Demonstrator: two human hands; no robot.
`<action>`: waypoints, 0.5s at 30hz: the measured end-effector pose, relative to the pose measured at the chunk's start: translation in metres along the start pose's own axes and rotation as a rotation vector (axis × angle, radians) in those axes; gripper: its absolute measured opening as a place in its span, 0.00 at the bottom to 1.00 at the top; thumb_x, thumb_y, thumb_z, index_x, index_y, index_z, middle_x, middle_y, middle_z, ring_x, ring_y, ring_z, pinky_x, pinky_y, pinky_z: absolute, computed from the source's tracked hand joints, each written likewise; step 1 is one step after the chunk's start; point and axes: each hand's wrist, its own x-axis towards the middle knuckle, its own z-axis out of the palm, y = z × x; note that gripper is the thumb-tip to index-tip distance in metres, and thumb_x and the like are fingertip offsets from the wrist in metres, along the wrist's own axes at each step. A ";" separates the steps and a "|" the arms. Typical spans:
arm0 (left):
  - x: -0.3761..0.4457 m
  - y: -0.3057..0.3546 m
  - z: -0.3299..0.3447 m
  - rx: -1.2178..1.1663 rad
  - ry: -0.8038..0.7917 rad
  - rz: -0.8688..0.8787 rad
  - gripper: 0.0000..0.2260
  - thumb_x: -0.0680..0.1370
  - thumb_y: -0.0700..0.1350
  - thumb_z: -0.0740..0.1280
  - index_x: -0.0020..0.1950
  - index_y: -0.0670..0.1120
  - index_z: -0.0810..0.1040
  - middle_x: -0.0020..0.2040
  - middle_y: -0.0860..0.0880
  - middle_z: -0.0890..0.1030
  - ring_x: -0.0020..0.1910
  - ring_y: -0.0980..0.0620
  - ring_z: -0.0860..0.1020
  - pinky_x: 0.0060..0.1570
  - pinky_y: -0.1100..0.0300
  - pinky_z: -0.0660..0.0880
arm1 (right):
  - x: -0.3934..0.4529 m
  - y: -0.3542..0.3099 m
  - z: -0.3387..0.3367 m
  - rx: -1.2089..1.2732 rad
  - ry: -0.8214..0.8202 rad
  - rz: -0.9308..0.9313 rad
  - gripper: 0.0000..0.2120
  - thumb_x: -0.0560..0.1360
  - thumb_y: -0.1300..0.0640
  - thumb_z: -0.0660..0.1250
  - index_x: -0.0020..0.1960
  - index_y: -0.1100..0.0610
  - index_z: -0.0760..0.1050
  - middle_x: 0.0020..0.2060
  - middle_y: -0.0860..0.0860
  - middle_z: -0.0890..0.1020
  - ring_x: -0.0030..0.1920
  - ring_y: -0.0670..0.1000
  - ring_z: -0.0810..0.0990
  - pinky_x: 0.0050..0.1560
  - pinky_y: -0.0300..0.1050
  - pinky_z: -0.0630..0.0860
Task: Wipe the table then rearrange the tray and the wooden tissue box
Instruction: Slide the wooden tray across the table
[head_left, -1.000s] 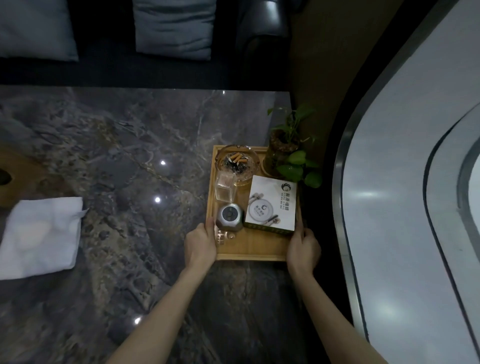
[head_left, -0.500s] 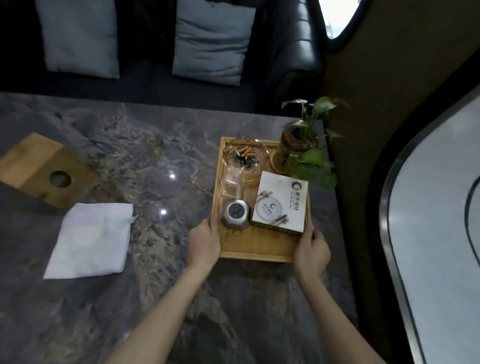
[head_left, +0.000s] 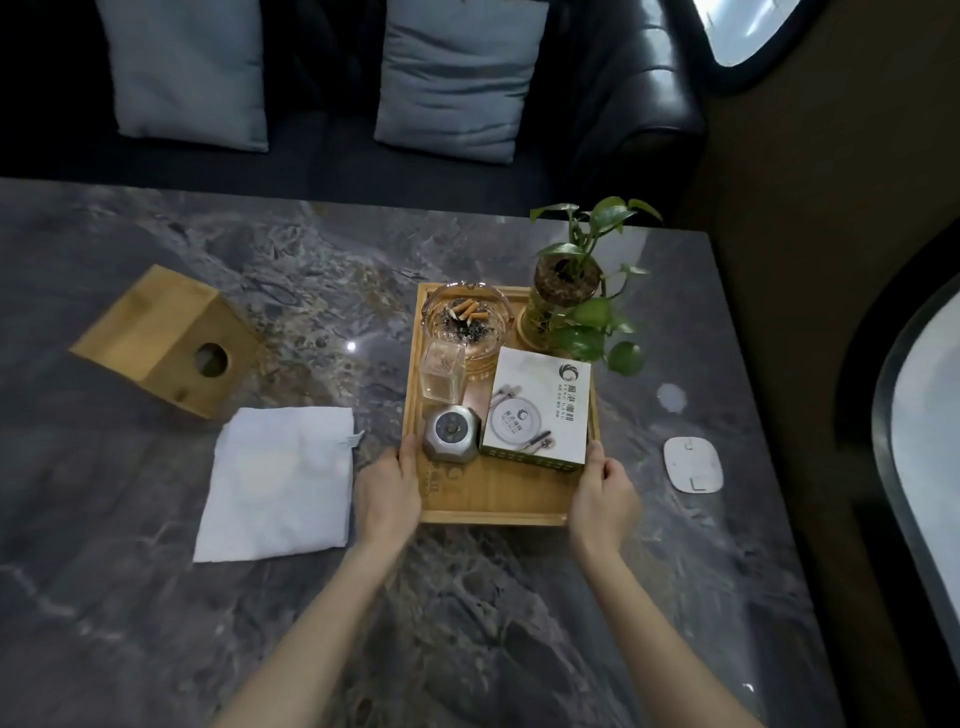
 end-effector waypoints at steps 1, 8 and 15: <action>0.001 -0.005 -0.004 -0.007 -0.004 -0.006 0.25 0.80 0.53 0.49 0.52 0.36 0.77 0.48 0.33 0.81 0.48 0.36 0.78 0.48 0.48 0.73 | -0.003 0.001 0.006 -0.014 0.000 0.007 0.21 0.80 0.48 0.53 0.41 0.62 0.75 0.41 0.61 0.82 0.42 0.59 0.78 0.39 0.47 0.67; 0.005 -0.032 -0.013 -0.024 -0.053 -0.074 0.24 0.80 0.53 0.50 0.48 0.37 0.77 0.47 0.34 0.81 0.47 0.36 0.77 0.46 0.49 0.72 | -0.024 0.005 0.031 -0.091 0.008 0.048 0.20 0.80 0.48 0.53 0.38 0.59 0.73 0.39 0.59 0.82 0.39 0.56 0.75 0.39 0.48 0.66; 0.007 -0.041 -0.014 -0.033 -0.094 -0.084 0.23 0.80 0.52 0.51 0.45 0.36 0.77 0.46 0.34 0.81 0.47 0.36 0.77 0.43 0.52 0.69 | -0.030 0.016 0.044 -0.115 0.031 0.065 0.22 0.80 0.49 0.53 0.41 0.64 0.77 0.39 0.60 0.83 0.40 0.59 0.79 0.40 0.50 0.70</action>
